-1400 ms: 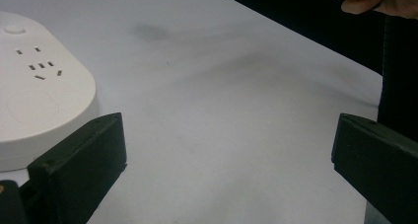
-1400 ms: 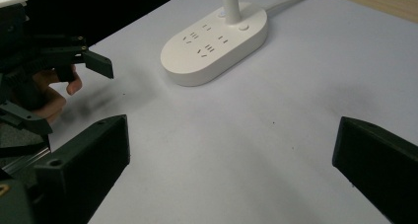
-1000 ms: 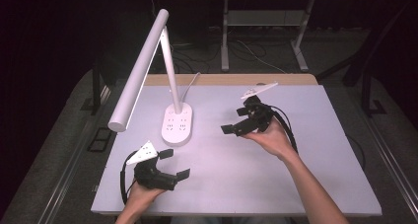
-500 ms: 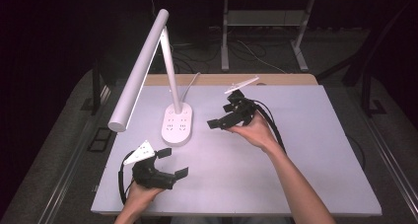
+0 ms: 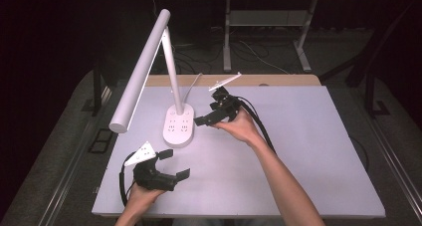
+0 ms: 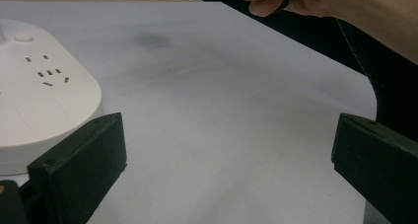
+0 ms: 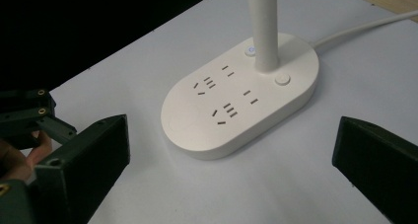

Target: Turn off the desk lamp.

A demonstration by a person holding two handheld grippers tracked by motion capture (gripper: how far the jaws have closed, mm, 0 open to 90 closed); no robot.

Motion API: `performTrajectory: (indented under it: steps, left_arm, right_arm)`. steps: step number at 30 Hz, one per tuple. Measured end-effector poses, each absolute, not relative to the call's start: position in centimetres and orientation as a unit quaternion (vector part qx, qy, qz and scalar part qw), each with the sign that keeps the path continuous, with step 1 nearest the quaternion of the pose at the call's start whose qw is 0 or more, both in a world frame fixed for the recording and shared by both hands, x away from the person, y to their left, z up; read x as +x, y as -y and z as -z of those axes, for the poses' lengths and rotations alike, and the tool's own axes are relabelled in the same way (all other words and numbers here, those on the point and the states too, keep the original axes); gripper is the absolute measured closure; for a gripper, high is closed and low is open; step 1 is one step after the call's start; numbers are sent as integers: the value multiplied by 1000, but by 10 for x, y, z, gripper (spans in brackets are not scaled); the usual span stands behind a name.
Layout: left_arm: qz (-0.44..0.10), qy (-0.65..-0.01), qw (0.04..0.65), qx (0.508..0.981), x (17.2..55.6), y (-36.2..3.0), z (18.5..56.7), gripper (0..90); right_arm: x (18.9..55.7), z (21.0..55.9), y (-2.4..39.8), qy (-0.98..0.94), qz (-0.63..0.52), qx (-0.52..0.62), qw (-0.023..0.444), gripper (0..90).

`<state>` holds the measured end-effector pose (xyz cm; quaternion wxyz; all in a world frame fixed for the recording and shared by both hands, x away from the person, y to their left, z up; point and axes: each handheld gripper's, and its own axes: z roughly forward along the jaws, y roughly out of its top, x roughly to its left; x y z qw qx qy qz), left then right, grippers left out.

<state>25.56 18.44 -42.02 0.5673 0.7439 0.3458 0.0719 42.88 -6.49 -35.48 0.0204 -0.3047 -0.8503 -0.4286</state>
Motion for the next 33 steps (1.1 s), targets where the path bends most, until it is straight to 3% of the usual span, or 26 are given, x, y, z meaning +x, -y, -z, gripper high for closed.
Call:
performTrajectory:
  steps: [10, 11, 14, 15, 17, 25, 33]
  left_arm:
    - [-72, -342, 568, 745, 255, -184, 420, 0]
    - [-71, -343, 569, 744, 255, -184, 420, 0]
    - [-72, -342, 569, 745, 255, -184, 420, 0]
    - [-72, -342, 569, 744, 255, -184, 420, 0]
    - [-72, -341, 569, 745, 255, -185, 420, 0]
    - [-69, -341, 570, 744, 254, -184, 420, 0]
    - [-68, -341, 571, 744, 254, -184, 420, 0]
  right_arm:
    - [443, 366, 37, 860, 419, -290, 25, 26]
    - [444, 367, 35, 861, 418, -287, 27, 71]
    - [449, 371, 31, 860, 422, -285, 29, 96]
    - [450, 372, 31, 861, 422, -283, 30, 165]
    - [453, 375, 30, 858, 426, -285, 28, 181]
    - [469, 381, 24, 861, 420, -286, 34, 403]
    - [483, 387, 20, 861, 413, -294, 33, 551]
